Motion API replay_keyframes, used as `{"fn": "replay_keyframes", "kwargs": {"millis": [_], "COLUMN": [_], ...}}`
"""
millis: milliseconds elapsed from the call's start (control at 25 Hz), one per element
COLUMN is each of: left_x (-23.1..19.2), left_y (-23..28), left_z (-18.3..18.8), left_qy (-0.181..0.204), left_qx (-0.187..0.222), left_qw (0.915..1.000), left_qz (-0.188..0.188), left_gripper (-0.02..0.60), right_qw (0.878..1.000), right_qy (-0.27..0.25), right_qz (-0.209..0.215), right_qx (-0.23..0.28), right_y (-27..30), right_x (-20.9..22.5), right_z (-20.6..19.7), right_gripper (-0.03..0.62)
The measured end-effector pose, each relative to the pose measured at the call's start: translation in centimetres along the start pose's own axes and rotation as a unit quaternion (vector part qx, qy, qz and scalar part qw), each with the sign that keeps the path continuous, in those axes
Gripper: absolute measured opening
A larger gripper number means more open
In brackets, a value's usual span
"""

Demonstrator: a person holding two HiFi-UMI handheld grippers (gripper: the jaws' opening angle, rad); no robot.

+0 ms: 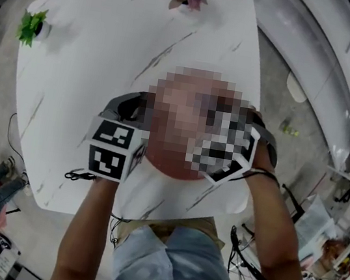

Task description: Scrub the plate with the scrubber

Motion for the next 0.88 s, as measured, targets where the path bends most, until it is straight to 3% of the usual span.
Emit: {"fn": "replay_keyframes", "kwargs": {"millis": [440, 880], "left_x": [-0.2, -0.2], "left_y": [0.1, 0.2], "left_z": [-0.1, 0.0], "left_qy": [-0.016, -0.018], "left_qx": [-0.001, 0.003], "left_qw": [0.9999, 0.9998], "left_qz": [-0.004, -0.001], "left_gripper": [0.026, 0.026], "right_qw": [0.998, 0.992], "right_qy": [-0.060, -0.101], "right_qz": [0.006, 0.050], "right_qx": [0.022, 0.055], "right_y": [1.0, 0.4], "right_x": [-1.2, -6.7], "right_z": [3.2, 4.7], "right_gripper": [0.089, 0.091]}}
Point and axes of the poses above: the fingertips, and each gripper's own axes: y forward along the fingers, x to its right, z out of its top, the point moved 1 cm from there along -y, backward along the fingers, and after that the axes turned 10 degrees about x, right-handed, at the moved point
